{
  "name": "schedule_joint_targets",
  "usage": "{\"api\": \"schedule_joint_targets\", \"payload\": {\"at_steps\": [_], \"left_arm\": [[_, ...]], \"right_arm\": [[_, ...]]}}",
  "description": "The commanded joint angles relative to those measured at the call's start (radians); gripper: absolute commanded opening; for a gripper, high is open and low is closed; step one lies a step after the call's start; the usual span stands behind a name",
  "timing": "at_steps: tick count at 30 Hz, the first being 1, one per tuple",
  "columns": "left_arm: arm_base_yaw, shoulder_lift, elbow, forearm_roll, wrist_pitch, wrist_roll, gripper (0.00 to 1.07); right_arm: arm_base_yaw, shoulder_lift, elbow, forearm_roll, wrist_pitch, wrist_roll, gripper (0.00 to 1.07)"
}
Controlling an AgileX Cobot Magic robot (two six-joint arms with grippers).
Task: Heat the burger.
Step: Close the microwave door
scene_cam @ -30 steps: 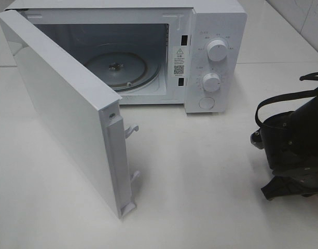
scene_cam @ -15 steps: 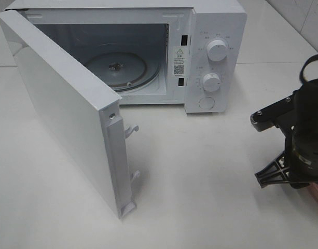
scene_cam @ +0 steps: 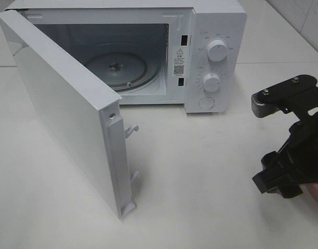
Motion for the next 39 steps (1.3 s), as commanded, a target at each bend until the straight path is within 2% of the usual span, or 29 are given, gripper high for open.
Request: {"api": "schedule_joint_targets", "payload": {"at_steps": [1,2,5,19,25,26,33,35,37,38,39], "left_arm": [[0.002,-0.005,0.004,-0.003,-0.012,0.001,0.98],[0.002,-0.005,0.004,-0.003,-0.012,0.001,0.98],[0.002,-0.005,0.004,-0.003,-0.012,0.001,0.98],[0.002,-0.005,0.004,-0.003,-0.012,0.001,0.98],[0.002,-0.005,0.004,-0.003,-0.012,0.001,0.98],[0.002,-0.005,0.004,-0.003,-0.012,0.001,0.98],[0.002,-0.005,0.004,-0.003,-0.012,0.001,0.98],[0.002,-0.005,0.004,-0.003,-0.012,0.001,0.98],[0.002,-0.005,0.004,-0.003,-0.012,0.001,0.98],[0.002,-0.005,0.004,-0.003,-0.012,0.001,0.98],[0.002,-0.005,0.004,-0.003,-0.012,0.001,0.98]], "right_arm": [[-0.003,-0.048,-0.001,0.086,0.000,-0.117,0.76],[-0.003,-0.081,-0.001,0.125,0.006,-0.154,0.79],[-0.003,-0.130,-0.001,0.147,0.036,-0.168,0.79],[-0.003,-0.259,-0.001,0.146,0.242,-0.178,0.77],[-0.004,-0.426,0.000,0.141,0.334,-0.182,0.76],[-0.006,-0.496,0.000,0.138,0.363,-0.181,0.76],[-0.010,-0.677,0.000,0.140,0.381,-0.170,0.76],[-0.044,-0.728,0.000,0.156,0.381,-0.170,0.76],[-0.122,-0.802,0.007,0.178,0.379,-0.180,0.76],[-0.122,-0.802,0.007,0.178,0.379,-0.180,0.76],[-0.179,-0.860,0.029,0.181,0.371,-0.190,0.76]]}}
